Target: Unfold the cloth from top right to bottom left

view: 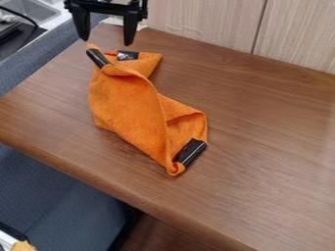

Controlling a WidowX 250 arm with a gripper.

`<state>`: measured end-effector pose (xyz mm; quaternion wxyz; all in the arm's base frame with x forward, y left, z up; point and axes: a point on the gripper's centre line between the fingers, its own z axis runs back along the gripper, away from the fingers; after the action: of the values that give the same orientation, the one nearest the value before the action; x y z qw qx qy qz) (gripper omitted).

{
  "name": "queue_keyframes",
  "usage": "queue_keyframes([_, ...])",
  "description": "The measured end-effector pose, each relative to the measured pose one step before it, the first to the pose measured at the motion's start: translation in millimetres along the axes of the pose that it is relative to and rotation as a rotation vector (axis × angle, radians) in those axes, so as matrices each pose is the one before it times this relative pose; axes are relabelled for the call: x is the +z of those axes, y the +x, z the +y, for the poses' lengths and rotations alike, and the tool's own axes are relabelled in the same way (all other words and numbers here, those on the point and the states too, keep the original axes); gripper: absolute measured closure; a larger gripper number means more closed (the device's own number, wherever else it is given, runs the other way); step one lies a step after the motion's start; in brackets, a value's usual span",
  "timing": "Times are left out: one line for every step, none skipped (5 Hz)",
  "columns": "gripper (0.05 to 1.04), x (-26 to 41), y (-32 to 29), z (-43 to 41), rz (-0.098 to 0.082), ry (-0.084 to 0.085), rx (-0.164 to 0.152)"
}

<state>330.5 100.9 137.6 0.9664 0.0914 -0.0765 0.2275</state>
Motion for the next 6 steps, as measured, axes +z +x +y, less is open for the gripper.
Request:
queue_keyframes([0.083,-10.16,-2.96,-1.94,0.0321,0.0034,-0.0056])
queue_keyframes([0.083,-7.28,-5.83,1.21,0.0225,-0.0230,0.0007])
queue_keyframes([0.083,2.53,-3.10,10.77,-0.0056,-0.0163,0.0204])
queue_keyframes([0.083,-3.58,-5.58,6.01,0.0110,-0.0074,0.0024])
queue_keyframes([0.083,-3.76,-3.51,3.80,0.0038,0.0173,-0.0072])
queue_keyframes([0.116,-5.29,0.25,-1.85,0.0029,-0.0062,-0.0059])
